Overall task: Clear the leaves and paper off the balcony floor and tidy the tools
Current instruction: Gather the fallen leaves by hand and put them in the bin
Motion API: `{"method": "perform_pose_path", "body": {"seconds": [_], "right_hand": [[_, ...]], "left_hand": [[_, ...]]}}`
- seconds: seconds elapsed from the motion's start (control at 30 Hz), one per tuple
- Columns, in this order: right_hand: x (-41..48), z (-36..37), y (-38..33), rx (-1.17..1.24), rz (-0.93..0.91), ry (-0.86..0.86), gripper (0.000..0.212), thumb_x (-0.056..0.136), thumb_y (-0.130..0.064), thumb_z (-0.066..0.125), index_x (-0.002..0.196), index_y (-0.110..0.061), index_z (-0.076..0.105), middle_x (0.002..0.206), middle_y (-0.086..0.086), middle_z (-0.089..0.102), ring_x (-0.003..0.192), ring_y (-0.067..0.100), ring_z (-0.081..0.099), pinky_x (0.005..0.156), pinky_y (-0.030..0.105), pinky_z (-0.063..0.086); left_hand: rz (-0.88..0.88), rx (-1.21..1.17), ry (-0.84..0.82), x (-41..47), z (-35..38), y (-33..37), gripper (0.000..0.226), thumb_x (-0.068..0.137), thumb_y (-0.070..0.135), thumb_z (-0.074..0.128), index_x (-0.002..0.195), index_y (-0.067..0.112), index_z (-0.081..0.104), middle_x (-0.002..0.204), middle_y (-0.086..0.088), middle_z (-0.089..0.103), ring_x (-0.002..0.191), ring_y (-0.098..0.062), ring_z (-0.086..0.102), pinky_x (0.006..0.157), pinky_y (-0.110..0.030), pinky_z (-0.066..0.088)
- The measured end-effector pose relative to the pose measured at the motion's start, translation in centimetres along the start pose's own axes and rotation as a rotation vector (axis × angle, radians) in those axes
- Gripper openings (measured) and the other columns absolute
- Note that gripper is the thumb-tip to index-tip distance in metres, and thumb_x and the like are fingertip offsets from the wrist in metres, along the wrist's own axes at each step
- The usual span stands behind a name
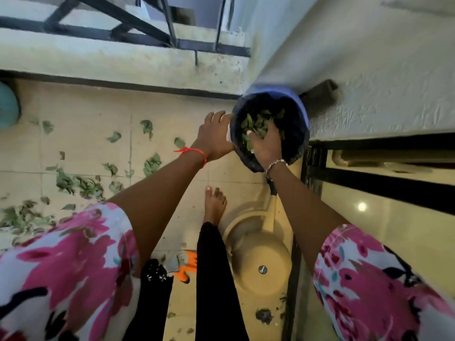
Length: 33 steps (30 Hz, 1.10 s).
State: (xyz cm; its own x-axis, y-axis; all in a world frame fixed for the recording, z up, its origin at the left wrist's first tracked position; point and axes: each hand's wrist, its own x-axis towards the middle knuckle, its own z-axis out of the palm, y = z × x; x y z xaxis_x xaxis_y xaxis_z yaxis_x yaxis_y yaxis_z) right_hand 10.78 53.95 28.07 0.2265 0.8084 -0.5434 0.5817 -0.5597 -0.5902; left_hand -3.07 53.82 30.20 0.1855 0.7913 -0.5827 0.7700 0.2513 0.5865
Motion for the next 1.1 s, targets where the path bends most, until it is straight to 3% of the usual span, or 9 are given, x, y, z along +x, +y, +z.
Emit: {"method": "perform_pose_path", "body": {"seconds": [0.3,0.37,0.47,0.57,0.73,0.9,1.1], "right_hand": [[-6.8,5.9,-7.9,-0.288,-0.205,-0.183,0.054,0.094,-0.02,0.054,0.14,-0.002,0.033,0.145,0.012,0.034,0.132,0.023,0.035,0.103,0.023,0.024],[-10.5,8.8,-9.4,-0.402,-0.356,-0.303,0.054,0.093,-0.02,0.053,0.139,0.0,0.032,0.145,0.013,0.031,0.132,0.025,0.035,0.104,0.024,0.025],[-16.5,13.3,-12.5,-0.654,-0.632,-0.459,0.057,0.093,-0.022,0.053,0.14,0.001,0.03,0.146,0.017,0.03,0.136,0.029,0.029,0.111,0.038,0.027],[-24.5,17.4,-17.2,-0.887,-0.89,-0.564,0.059,0.095,-0.027,0.049,0.142,-0.001,0.027,0.15,0.017,0.025,0.141,0.027,0.02,0.111,0.034,0.019],[-38.9,23.4,-24.2,-1.079,-1.268,-0.672,0.058,0.095,-0.029,0.047,0.142,-0.002,0.027,0.15,0.017,0.025,0.141,0.025,0.02,0.11,0.036,0.025],[-54.4,26.4,-28.0,-1.146,-1.613,-0.846,0.055,0.095,-0.028,0.048,0.14,-0.003,0.03,0.149,0.015,0.028,0.143,0.024,0.015,0.113,0.039,0.02],[-68.2,24.7,-27.9,-1.246,-2.003,-1.048,0.049,0.096,-0.03,0.046,0.136,-0.003,0.035,0.143,0.016,0.033,0.137,0.027,0.025,0.11,0.038,0.024]], "left_hand": [[-0.132,-0.086,0.236,-8.6,-5.6,-6.8,0.073,0.086,0.02,0.065,0.146,0.011,0.025,0.155,-0.012,0.019,0.145,-0.029,0.01,0.117,-0.044,0.018],[-0.175,-0.092,0.282,-12.4,-6.8,-9.6,0.073,0.085,0.02,0.065,0.146,0.01,0.026,0.155,-0.012,0.019,0.144,-0.03,0.011,0.116,-0.046,0.019],[-0.252,-0.068,0.357,-19.3,-8.8,-14.0,0.075,0.084,0.022,0.066,0.146,0.011,0.026,0.155,-0.011,0.019,0.144,-0.031,0.01,0.116,-0.046,0.018],[-0.356,-0.038,0.44,-28.4,-11.8,-18.2,0.078,0.084,0.025,0.066,0.147,0.012,0.022,0.156,-0.009,0.016,0.145,-0.03,0.007,0.117,-0.046,0.013],[-0.588,0.017,0.597,-45.1,-16.4,-23.4,0.081,0.084,0.027,0.064,0.148,0.012,0.017,0.156,-0.008,0.013,0.145,-0.028,0.009,0.115,-0.046,0.016],[-0.842,-0.078,0.797,-61.0,-16.5,-24.0,0.08,0.086,0.026,0.062,0.149,0.014,0.014,0.157,-0.005,0.01,0.146,-0.025,0.004,0.115,-0.045,0.01],[-1.154,-0.235,0.98,-74.0,-11.0,-20.6,0.08,0.086,0.024,0.061,0.149,0.016,0.012,0.158,-0.001,0.006,0.146,-0.024,0.0,0.116,-0.045,0.007]]}}
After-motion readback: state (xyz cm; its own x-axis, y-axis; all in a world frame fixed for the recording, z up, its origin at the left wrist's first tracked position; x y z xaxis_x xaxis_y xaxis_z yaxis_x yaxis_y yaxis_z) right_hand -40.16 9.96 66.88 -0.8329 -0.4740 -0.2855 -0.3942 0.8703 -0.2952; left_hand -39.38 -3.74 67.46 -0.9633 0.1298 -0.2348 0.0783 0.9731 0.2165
